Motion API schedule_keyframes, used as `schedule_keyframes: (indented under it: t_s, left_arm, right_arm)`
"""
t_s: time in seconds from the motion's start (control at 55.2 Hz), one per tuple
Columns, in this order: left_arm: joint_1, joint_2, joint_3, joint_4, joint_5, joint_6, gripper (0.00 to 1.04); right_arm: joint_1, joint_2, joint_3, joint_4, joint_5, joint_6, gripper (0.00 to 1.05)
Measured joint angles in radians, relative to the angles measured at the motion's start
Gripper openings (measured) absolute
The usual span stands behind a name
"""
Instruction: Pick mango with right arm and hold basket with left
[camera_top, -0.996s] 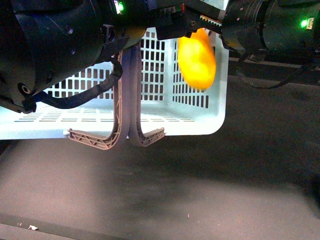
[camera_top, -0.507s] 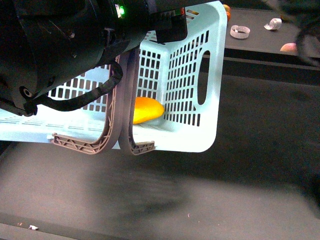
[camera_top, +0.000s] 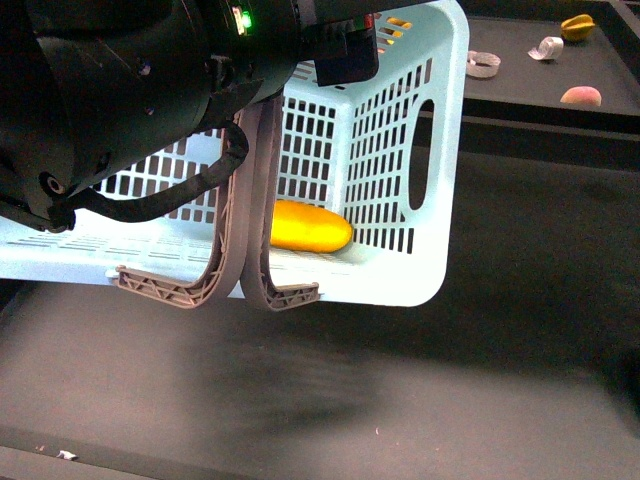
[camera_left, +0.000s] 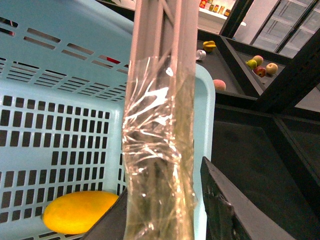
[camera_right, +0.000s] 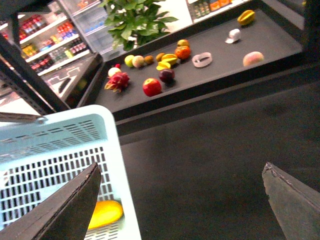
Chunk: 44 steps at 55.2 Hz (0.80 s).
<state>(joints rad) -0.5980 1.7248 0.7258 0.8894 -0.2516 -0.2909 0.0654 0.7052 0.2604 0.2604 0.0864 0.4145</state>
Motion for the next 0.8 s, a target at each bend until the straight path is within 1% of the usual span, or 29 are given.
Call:
schedule_keyframes:
  t_s: [0.163, 0.417, 0.453, 0.489, 0.507, 0.561, 0.634, 0.652, 0.688, 0.797]
  left_arm:
    - [0.000, 0.000, 0.000, 0.000, -0.006, 0.002, 0.28]
    - [0.000, 0.000, 0.000, 0.000, 0.001, 0.000, 0.28]
    - [0.000, 0.000, 0.000, 0.000, 0.001, 0.000, 0.28]
    - [0.000, 0.000, 0.000, 0.000, 0.000, -0.001, 0.28]
    - [0.000, 0.000, 0.000, 0.000, 0.000, -0.001, 0.28]
    - [0.000, 0.000, 0.000, 0.000, 0.000, 0.000, 0.28]
    - [0.000, 0.000, 0.000, 0.000, 0.000, 0.002, 0.28]
    - [0.000, 0.000, 0.000, 0.000, 0.000, 0.001, 0.28]
    - [0.000, 0.000, 0.000, 0.000, -0.002, 0.001, 0.28]
    - [0.000, 0.000, 0.000, 0.000, -0.002, 0.001, 0.28]
  right_arm:
    - [-0.035, -0.210, -0.069, -0.153, 0.040, -0.028, 0.96]
    - [-0.038, -0.241, -0.073, -0.159, 0.042, -0.033, 0.96]
    - [-0.046, -0.247, -0.085, -0.123, 0.012, -0.056, 0.94]
    - [-0.055, -0.257, -0.119, -0.034, -0.046, -0.132, 0.87]
    - [-0.058, -0.261, -0.126, -0.016, -0.056, -0.142, 0.85]
    - [-0.061, -0.280, -0.153, 0.038, -0.077, -0.243, 0.76]
    - [-0.061, -0.306, -0.169, 0.043, -0.085, -0.326, 0.64]
    - [-0.061, -0.309, -0.172, 0.043, -0.085, -0.330, 0.62]
    - [-0.062, -0.322, -0.180, 0.039, -0.084, -0.356, 0.55]
    - [-0.063, -0.370, -0.201, 0.012, -0.085, -0.395, 0.28]
